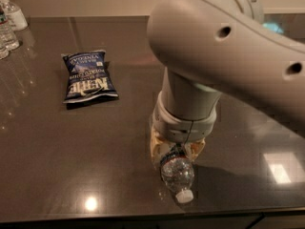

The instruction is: Place water bottle upright

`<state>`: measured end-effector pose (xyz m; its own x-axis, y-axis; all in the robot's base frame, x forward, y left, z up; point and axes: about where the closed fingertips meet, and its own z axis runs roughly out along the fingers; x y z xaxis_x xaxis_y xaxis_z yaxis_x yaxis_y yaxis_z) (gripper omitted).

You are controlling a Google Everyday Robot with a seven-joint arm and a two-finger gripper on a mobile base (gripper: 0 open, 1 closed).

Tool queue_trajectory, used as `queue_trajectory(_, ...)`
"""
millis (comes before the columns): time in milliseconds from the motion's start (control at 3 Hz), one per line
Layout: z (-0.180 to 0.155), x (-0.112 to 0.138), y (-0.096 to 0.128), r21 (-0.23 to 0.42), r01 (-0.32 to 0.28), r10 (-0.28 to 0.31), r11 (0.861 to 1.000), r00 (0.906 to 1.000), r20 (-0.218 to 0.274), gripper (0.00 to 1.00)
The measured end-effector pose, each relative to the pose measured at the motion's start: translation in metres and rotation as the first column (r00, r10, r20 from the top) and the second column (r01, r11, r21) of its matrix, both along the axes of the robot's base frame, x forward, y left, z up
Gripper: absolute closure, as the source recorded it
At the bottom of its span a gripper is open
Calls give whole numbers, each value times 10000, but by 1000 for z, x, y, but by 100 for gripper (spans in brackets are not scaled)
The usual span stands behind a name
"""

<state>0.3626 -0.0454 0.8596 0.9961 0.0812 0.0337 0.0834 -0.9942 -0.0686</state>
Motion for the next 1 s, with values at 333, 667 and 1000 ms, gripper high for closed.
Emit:
queue_trajectory(333,24,18,13,655,1668,-1620,9838,9841,-723,100)
queue_trajectory(667,48,37,28,1168,3251,-3092,9384,9412,-1362,100)
queue_trajectory(1000,72,52,38,1719,4990,-4619,8494,8605,-2150,100)
